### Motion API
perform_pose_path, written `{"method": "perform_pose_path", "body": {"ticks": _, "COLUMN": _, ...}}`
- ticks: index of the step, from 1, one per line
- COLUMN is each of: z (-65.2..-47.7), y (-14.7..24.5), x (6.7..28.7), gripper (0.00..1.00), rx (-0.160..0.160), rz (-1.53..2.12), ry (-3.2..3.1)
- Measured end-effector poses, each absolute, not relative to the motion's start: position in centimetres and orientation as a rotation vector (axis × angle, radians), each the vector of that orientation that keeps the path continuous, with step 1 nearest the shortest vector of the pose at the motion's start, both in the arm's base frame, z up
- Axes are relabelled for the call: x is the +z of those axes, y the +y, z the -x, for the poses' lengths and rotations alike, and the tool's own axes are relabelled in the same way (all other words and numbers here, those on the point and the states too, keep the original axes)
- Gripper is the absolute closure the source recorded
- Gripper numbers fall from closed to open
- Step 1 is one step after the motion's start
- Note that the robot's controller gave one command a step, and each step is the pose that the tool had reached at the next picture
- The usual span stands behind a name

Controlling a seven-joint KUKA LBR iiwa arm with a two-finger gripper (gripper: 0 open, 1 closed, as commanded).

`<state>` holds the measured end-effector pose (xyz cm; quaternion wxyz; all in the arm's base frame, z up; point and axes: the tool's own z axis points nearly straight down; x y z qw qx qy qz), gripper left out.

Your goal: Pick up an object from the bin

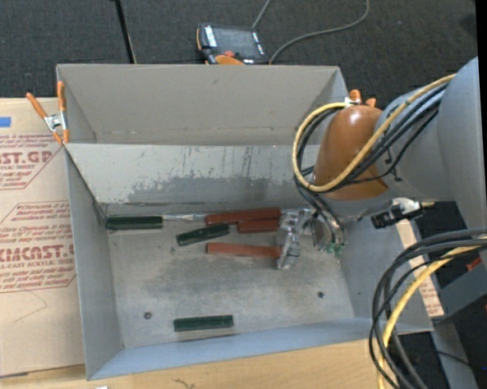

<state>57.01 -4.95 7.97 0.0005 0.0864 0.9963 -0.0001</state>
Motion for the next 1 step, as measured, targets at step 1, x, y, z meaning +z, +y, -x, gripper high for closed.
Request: {"method": "perform_pose_path", "body": {"ticks": 1, "z": -54.01, "y": -7.31, "x": 21.04, "gripper": 1.0, "rx": -0.003, "rz": -0.202, "ry": 3.126}}
